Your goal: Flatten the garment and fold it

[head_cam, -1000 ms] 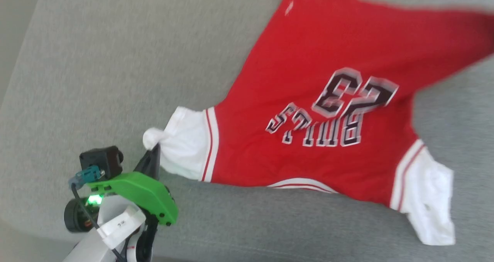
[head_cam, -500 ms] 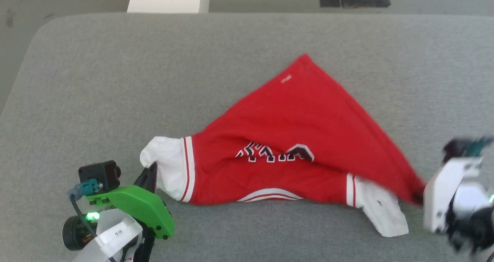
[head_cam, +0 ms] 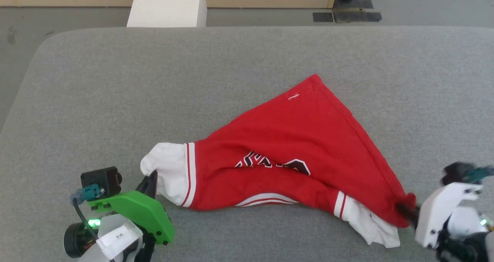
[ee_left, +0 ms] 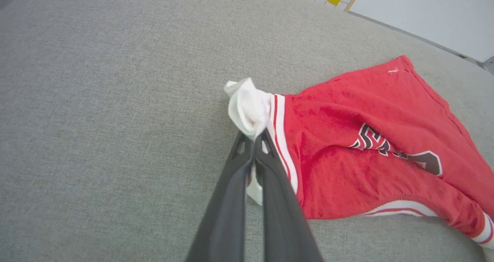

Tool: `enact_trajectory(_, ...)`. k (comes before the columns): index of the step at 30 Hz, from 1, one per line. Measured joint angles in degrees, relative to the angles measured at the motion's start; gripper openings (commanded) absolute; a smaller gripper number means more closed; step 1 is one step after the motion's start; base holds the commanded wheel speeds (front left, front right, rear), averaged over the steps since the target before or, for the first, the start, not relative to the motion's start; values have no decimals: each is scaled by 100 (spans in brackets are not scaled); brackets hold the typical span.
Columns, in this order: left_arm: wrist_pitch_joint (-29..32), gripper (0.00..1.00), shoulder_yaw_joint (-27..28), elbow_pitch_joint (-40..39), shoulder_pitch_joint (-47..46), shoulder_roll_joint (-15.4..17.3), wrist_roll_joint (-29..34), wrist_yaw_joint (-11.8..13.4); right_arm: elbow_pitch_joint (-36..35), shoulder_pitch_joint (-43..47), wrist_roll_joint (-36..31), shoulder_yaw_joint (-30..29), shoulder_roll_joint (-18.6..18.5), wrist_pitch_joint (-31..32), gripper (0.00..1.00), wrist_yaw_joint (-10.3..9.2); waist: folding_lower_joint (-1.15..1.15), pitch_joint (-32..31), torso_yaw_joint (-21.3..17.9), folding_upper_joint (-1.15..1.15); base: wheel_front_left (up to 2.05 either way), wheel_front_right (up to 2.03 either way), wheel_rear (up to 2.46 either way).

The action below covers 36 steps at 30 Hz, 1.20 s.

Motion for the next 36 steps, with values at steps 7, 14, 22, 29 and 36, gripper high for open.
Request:
enact_trajectory(7, 1, 0, 9, -4, 104, 16, -10, 1, -859, -282, 177, -278, -38, -1627, 100, 0, 0, -131, -51, 0, 0, 0, 0)
enact_trajectory(14, 19, 0, -16, -46, 102, 27, -10, 1, -928, -589, 198, 90, -255, -3089, 100, 0, 0, -100, -17, 0, 0, 0, 0)
enact_trajectory(22, 31, 0, -93, -120, -70, 20, 33, -37, -407, -1523, 133, 357, -327, -3356, 100, -1, 0, 183, 171, 0, 0, 0, 0)
enact_trajectory(29, 57, 0, -190, -121, -508, -94, 109, -146, 247, -3071, -224, 881, -686, -2727, 100, -1, 0, 674, 470, 0, 0, 0, 0)
enact_trajectory(36, -22, 0, -265, -98, -830, -283, 214, -244, 1073, -4392, -720, 1599, -1077, -994, 100, 0, 0, 1282, 831, 0, 0, 0, 0)
